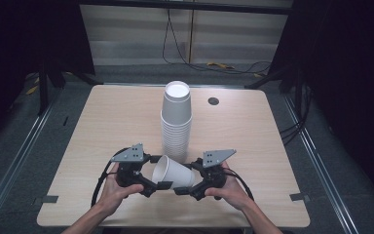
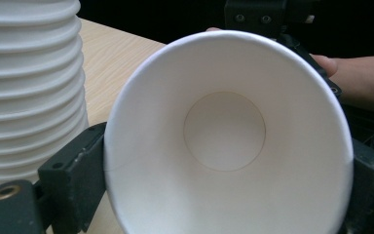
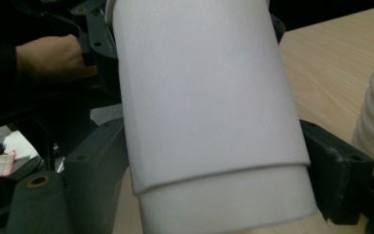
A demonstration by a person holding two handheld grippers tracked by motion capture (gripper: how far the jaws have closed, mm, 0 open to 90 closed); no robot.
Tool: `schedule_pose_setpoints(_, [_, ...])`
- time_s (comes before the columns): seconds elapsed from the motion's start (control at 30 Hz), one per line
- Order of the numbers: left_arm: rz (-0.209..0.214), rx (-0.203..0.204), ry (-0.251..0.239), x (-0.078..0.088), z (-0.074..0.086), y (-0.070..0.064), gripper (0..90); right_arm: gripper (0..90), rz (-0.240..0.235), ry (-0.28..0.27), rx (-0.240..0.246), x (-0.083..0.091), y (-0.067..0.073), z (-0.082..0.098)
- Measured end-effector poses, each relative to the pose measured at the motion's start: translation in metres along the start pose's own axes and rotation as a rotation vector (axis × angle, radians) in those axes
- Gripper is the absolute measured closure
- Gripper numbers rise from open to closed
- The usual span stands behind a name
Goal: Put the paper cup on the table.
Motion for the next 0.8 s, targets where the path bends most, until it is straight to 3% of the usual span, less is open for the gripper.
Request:
schedule_pose_setpoints(0.6, [-0.048, -0.012, 0.047, 0.008, 0.004, 0.006, 8.5, 13.2, 0.088, 0.022, 0.004, 0.009, -0.005, 0.0])
schedule_pose_setpoints(0.8, [-0.082, -0.007, 0.067, 0.012, 0.006, 0.01, 8.5, 13.3, 0.146, 0.027, 0.014, 0.016, -0.009, 0.0])
Point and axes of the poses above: each handheld gripper's, and its own axes: x roughly backward along the jaws, z roughly out of its underside, y roughly to its left, the point moved 5 cm from there along -x, roughly forward along the jaws, and after that the axes turned 3 degrees about -x, right-handed, at the moved point
